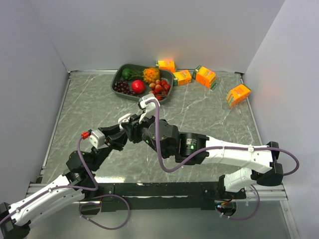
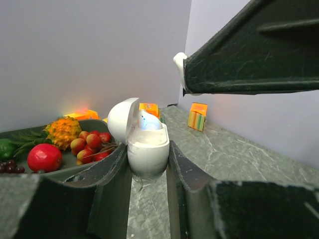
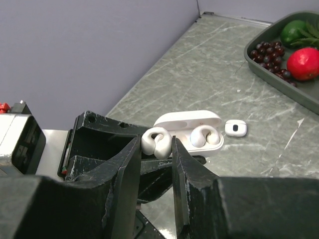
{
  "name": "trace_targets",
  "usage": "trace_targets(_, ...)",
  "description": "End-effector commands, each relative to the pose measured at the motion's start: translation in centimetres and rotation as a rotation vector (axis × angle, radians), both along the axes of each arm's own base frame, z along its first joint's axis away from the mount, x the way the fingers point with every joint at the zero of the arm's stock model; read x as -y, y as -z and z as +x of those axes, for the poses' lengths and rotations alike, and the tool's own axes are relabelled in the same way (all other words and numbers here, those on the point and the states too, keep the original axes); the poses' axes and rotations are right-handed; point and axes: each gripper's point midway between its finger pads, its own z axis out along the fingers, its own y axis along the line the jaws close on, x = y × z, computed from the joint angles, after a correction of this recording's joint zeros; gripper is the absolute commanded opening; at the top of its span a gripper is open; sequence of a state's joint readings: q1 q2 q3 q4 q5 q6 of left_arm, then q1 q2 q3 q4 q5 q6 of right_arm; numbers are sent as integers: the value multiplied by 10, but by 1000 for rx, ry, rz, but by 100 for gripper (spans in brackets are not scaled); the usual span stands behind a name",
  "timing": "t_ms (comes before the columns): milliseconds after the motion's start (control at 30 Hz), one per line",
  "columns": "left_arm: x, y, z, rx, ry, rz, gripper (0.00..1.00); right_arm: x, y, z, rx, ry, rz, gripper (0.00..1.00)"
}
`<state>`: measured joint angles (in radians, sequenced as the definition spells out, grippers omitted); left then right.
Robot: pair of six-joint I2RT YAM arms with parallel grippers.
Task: Insert the wireless bluetooth earbuds into the charging case
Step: Place the earbud in the charging case.
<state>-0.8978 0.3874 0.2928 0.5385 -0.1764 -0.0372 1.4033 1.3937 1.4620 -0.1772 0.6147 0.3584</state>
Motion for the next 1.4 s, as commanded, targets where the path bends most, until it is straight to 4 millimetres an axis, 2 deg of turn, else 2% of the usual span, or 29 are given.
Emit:
trace_targets(0, -7, -31, -9, 59, 12, -55, 1, -6, -14, -5, -15, -15, 27, 11)
trace_targets(400, -8, -35, -11, 53, 18, -70, 1, -18, 3, -6, -56, -24, -31, 11)
trace_targets(533, -8, -36, -11, 51, 22, -71, 1, -19, 3, -4, -69, -14, -40, 10)
trace_targets(600, -8, -36, -11, 49, 22, -71, 1, -18, 8, -2, -80, 2, -61, 10)
trace_targets(667, -8, -36, -11, 47, 21, -73, 1, -15, 5, 1, -92, 37, -63, 9)
trace_targets(700, -8, -35, -11, 45, 22, -73, 1, -14, 15, 2, -101, 49, -111, 8)
trace_targets(767, -9, -35, -10, 42, 18, -74, 1, -13, 8, 5, -109, 74, -106, 8)
trace_targets(1367, -9, -36, -10, 36, 20, -78, 1, -11, 25, 13, -152, 122, -201, 8)
